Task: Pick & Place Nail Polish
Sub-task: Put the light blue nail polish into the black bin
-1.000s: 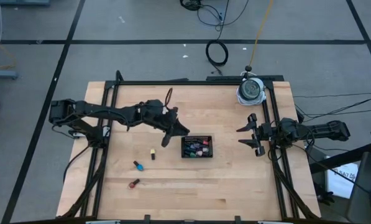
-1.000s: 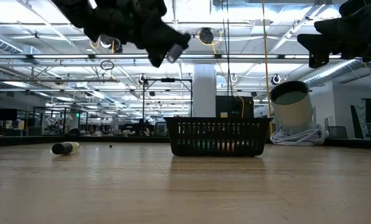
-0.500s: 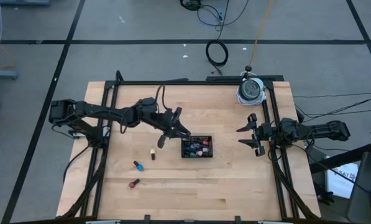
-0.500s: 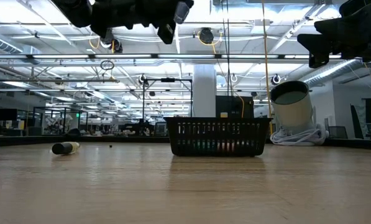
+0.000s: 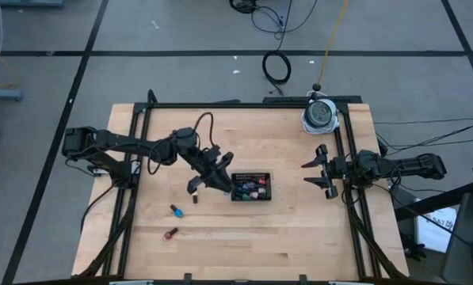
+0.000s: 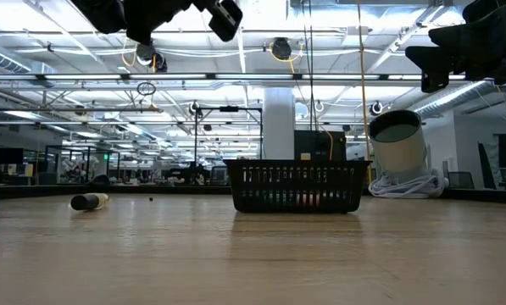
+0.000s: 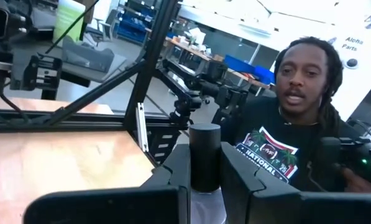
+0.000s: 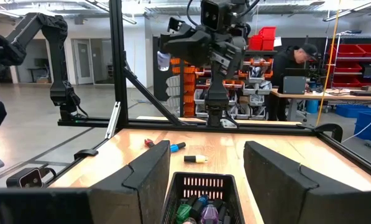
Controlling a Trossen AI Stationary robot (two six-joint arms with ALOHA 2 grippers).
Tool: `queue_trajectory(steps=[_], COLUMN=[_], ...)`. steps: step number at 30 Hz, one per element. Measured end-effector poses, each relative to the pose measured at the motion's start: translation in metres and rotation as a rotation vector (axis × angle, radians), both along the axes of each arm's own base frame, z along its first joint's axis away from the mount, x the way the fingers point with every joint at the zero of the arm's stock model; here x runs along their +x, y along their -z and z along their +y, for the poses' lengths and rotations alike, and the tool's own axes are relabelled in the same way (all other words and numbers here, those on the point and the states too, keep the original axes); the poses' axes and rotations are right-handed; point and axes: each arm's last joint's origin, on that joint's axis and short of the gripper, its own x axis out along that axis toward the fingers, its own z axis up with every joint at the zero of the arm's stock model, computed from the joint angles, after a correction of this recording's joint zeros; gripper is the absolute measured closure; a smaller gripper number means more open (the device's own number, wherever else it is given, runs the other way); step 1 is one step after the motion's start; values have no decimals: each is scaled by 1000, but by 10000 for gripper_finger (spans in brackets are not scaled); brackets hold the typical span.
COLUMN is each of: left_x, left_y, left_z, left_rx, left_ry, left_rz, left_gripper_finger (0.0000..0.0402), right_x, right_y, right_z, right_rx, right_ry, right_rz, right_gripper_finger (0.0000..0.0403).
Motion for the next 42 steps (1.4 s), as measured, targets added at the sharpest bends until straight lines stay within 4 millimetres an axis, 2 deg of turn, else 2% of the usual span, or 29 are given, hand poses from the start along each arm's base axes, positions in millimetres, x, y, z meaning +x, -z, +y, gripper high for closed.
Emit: queue_trajectory(steps=[10,22,29,35,42], left_x=[1,1,1,1,1], left_y=[0,1,0,2,8], left_z=[-1,-8,-9,-11,-12], left_rx=[-38,37,-58,52,72], left_ry=[-39,-27,1,-23,-22], left_rz=[39,-28,61,-25,18], left_gripper_finger=[363,363,363,363,363], right_x=[0,0,0,0,0], right_y=[0,0,0,0,0], right_z=[0,0,0,0,0], right_rx=[0,0,0,0,0], right_ry=[0,0,0,0,0], right_rz=[0,0,0,0,0], right_gripper_finger=[211,211,211,211,211])
